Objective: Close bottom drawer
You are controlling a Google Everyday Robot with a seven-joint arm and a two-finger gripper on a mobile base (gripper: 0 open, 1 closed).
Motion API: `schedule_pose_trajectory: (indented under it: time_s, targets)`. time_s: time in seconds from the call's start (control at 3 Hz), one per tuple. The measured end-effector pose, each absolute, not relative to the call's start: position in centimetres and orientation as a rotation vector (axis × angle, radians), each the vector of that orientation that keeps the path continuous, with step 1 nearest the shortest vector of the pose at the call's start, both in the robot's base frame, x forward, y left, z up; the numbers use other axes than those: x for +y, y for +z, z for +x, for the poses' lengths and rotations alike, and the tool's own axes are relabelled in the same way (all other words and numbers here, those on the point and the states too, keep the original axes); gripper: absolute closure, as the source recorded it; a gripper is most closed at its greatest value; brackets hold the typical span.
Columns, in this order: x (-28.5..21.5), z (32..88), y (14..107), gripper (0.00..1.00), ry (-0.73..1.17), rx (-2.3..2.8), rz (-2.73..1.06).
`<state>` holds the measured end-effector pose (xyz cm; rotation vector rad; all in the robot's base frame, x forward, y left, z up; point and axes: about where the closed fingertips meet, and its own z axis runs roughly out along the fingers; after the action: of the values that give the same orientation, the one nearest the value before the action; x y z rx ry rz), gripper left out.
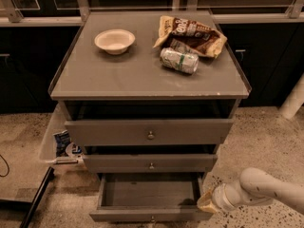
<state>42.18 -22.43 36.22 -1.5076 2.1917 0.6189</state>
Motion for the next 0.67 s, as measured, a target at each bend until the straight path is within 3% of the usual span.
schedule_pose_trajectory:
  time_s: [0.67]
  targets:
    - [-21.2, 41.6, 27.2, 1.0, 0.808, 2.221, -1.408]
